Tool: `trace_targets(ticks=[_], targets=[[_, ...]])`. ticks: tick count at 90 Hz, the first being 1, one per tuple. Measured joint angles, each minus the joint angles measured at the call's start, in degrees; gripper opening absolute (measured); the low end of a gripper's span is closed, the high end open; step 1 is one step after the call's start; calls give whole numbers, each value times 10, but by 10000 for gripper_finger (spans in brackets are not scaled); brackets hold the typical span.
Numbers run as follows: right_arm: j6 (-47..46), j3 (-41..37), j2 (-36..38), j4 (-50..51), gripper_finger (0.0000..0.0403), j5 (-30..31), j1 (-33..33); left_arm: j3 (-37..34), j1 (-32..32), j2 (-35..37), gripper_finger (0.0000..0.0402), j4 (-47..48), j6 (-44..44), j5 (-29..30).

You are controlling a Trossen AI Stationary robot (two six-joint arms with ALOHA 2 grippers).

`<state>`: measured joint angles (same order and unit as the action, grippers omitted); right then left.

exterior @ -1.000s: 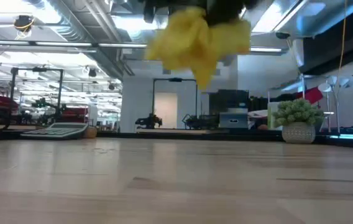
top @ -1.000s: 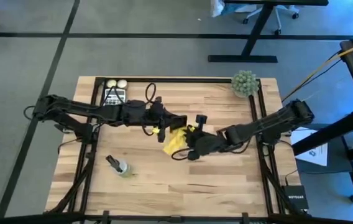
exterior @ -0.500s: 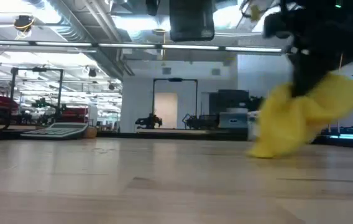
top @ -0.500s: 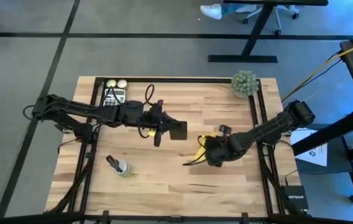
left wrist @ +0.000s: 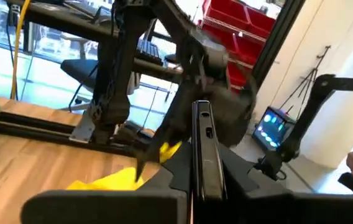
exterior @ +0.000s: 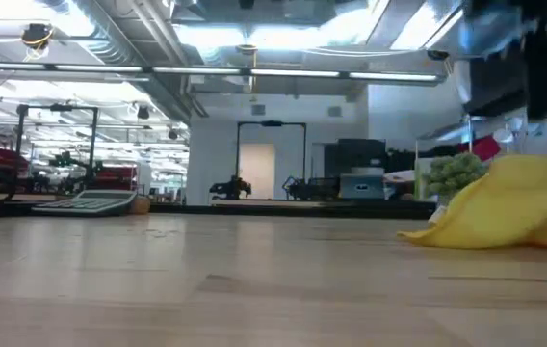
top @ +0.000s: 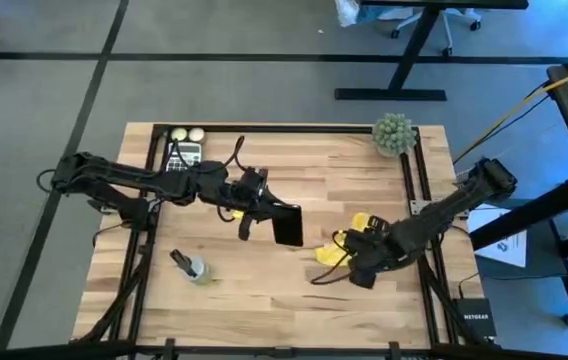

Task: Apply microfiber cloth
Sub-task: Wipe the back of the cellphone with a microfiber cloth

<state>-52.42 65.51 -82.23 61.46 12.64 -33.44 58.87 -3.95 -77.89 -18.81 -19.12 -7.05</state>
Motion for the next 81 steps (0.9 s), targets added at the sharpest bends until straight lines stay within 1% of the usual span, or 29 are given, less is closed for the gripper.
trace_targets(ticks=[6, 13, 19, 25, 27, 30, 35, 42, 48, 58, 71, 76, 81], targets=[[17, 16, 27, -28, 241, 58, -9, 0, 2, 0, 17, 0, -3, 0], [57, 23, 55, -85, 248, 160, -15, 0, 3, 0, 17, 0, -3, 1], [109, 23, 73, -155, 250, 255, -15, 0, 3, 0, 17, 0, -2, 1], [180, 23, 80, -240, 249, 339, -14, 0, 3, 0, 17, 0, -1, 2], [206, 23, 80, -271, 248, 361, -13, 0, 3, 0, 17, 0, -1, 2], [247, 23, 80, -314, 248, 376, -5, 0, 3, 0, 17, 1, -1, 2], [307, 24, 75, -373, 248, 354, 11, 0, 3, 0, 17, 1, 0, 2], [347, 24, 62, -431, 248, 265, 39, 0, 2, 0, 17, 1, 1, 1], [352, 24, 41, -466, 248, 212, 65, 0, 2, 0, 17, 2, 4, 2], [346, 23, 4, -485, 248, 182, 98, 0, 2, 0, 17, 2, 11, 2], [368, 23, -35, -538, 247, 108, 122, -1, 2, 0, 20, 3, 14, 2], [383, 23, -40, -549, 238, 103, 122, -1, 2, 0, 24, 3, 15, 2], [401, 23, -40, -548, 217, 111, 122, -1, 2, 0, 26, 3, 17, 2]])
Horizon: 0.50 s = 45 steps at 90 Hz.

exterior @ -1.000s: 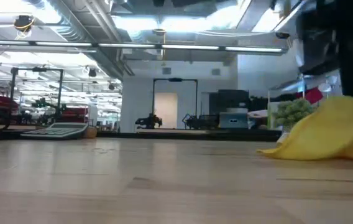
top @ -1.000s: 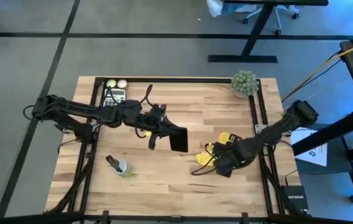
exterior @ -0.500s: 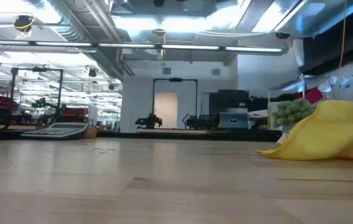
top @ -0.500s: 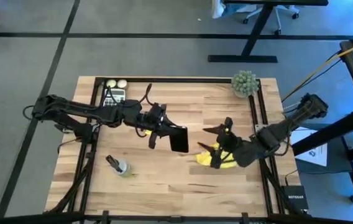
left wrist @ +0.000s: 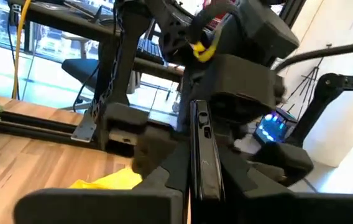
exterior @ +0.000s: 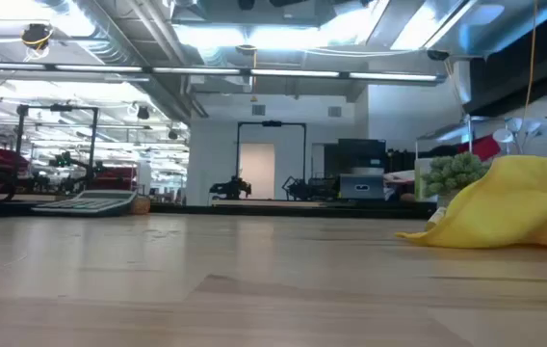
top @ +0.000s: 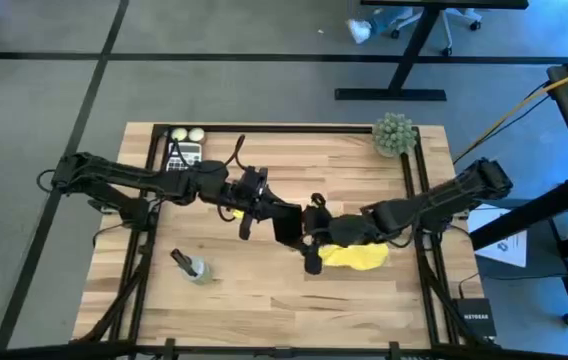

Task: Apply microfiber cloth
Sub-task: Wipe the back of the cellphone with a microfiber cloth

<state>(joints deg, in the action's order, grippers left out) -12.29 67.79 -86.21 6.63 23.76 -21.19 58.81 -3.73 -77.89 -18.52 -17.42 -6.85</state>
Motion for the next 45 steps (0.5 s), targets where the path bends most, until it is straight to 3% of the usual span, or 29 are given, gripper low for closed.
trace_targets(ticks=[8, 21, 45], targets=[[23, 0, 0, 11, 158, 14, 0, 0, 0, 0, 28, 1, 11, 0], [48, 0, 3, 36, 30, 32, 0, 0, 0, 0, 31, 2, 25, -4], [5, 5, 40, 231, 11, 62, 0, 0, 6, -4, 51, 84, 92, 32]])
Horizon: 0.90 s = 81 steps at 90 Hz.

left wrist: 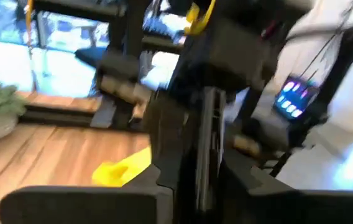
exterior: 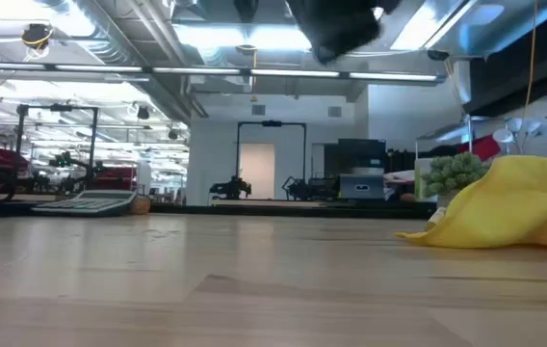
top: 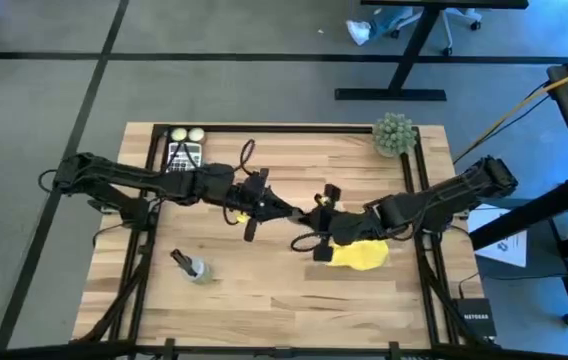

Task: Apply microfiber cloth
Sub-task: Wipe the back of the cellphone with a microfiber cloth

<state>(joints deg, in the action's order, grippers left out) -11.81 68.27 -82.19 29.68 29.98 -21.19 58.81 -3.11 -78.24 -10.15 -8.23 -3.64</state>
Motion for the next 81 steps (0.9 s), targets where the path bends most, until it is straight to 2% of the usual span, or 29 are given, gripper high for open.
trace_targets(ticks=[13, 18, 24, 34, 41, 47, 62, 81], targets=[[-53, -2, 4, 120, 10, -13, 0, 0, 12, 0, 62, 76, 22, 51], [-57, -10, 5, 190, 11, -39, -2, -1, 18, 5, 64, 96, 31, 66], [-72, -6, 0, 193, 8, -62, -4, 1, 24, 6, 64, 113, 42, 83], [-104, -22, 7, 281, 5, -32, -2, 0, 33, 4, 65, 157, 47, 101], [-106, -43, 1, 277, 5, -2, 5, -1, 39, 4, 65, 162, 47, 105], [-96, -67, 2, 285, 5, 0, 21, 0, 43, 5, 65, 161, 47, 105], [-48, -137, -8, 229, 5, 12, 82, 0, 43, 4, 66, 165, 45, 109], [36, -199, -18, 120, 5, -26, 144, 0, 43, 4, 66, 168, 42, 109]])
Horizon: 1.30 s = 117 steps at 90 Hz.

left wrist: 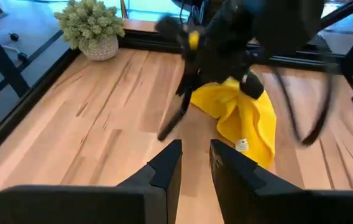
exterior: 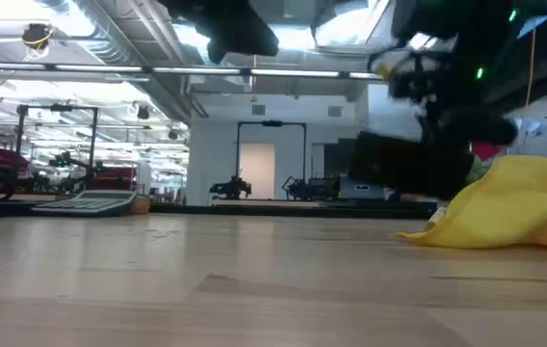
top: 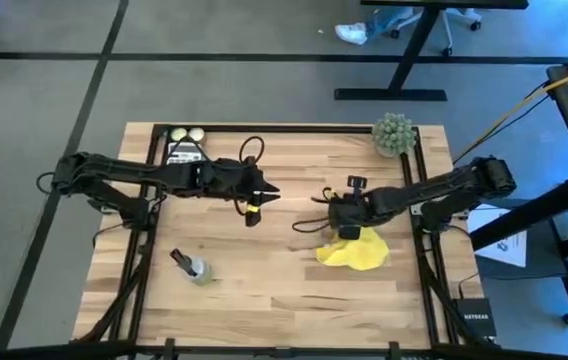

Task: Apply microfiber cloth
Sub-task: Wipe the back of the cellphone with a microfiber cloth, then return to Home Position

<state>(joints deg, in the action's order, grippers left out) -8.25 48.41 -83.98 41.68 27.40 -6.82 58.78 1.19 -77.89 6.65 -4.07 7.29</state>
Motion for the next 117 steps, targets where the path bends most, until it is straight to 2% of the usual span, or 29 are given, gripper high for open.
trace_targets(ticks=[27, 43, 68, 87, 103, 117], targets=[[68, -53, 2, -86, 15, -57, 54, 0, 0, 0, 66, -3, -4, 0], [82, -65, -4, -89, 55, -58, 66, 0, -1, 0, 66, -4, -4, 0], [98, -65, -52, -116, 116, -44, 65, 0, -1, 0, 66, -5, -4, 0], [101, -64, -63, -138, 168, -59, 65, 0, -1, 0, 66, -4, -4, 0], [100, -63, -63, -125, 205, -61, 65, 0, -1, 0, 66, -3, -4, 0], [98, -22, -63, -44, 221, -66, 65, 0, -1, 0, 66, 2, -4, 0]])
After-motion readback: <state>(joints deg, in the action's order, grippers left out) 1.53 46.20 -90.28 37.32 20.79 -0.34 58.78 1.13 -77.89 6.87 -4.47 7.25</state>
